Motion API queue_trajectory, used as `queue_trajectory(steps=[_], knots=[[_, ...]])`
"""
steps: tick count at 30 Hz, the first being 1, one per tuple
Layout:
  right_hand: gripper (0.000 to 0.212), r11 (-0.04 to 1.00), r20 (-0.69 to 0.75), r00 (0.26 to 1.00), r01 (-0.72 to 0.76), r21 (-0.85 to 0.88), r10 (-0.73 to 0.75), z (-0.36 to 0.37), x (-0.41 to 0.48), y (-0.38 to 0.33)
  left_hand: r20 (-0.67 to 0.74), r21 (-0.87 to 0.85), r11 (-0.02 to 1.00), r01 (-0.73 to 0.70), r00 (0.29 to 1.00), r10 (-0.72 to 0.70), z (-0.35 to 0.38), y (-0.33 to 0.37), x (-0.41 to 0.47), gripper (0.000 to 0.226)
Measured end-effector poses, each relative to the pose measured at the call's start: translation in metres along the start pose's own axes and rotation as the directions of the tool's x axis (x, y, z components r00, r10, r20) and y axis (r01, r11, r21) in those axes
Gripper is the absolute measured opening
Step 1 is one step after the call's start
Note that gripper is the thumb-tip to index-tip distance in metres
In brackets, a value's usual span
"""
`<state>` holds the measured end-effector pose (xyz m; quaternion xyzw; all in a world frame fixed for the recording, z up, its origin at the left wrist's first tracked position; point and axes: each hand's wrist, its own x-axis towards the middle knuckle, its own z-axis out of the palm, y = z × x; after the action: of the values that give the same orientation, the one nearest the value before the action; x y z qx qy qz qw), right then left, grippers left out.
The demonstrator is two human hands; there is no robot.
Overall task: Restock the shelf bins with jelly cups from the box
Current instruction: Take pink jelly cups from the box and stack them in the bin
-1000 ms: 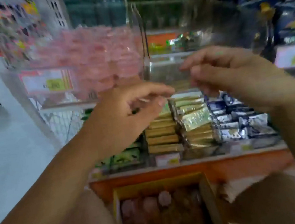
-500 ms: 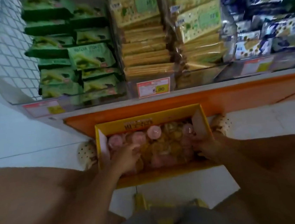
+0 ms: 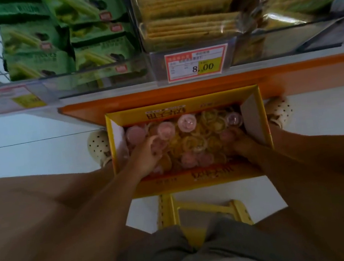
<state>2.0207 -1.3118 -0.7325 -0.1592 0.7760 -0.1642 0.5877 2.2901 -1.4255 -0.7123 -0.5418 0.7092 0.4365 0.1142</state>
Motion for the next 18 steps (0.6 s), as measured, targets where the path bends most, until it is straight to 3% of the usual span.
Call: queue_trajectory(steps=[2, 9, 13, 18], knots=[[0.065, 0.995, 0.025, 0.999, -0.033, 0.099, 0.030, -0.002, -0.004, -0.002, -0.020, 0.005, 1.000, 0.020, 1.000, -0.020, 0.002, 0.000, 0.000, 0.051], [0.026, 0.991, -0.001, 0.999, -0.034, 0.127, 0.034, -0.002, 0.003, 0.002, -0.096, 0.021, 0.999, 0.044, 0.994, -0.042, 0.012, -0.037, 0.011, 0.053], [0.052, 0.997, -0.068, 0.997, 0.032, 0.076, -0.026, -0.004, 0.000, 0.002, -0.116, 0.007, 0.998, 0.055, 0.992, -0.054, 0.008, -0.034, 0.009, 0.056], [0.036, 0.983, -0.030, 0.999, 0.047, 0.179, -0.042, -0.017, -0.010, -0.005, -0.055, 0.001, 0.997, 0.075, 0.996, -0.075, 0.010, -0.030, 0.015, 0.071]])
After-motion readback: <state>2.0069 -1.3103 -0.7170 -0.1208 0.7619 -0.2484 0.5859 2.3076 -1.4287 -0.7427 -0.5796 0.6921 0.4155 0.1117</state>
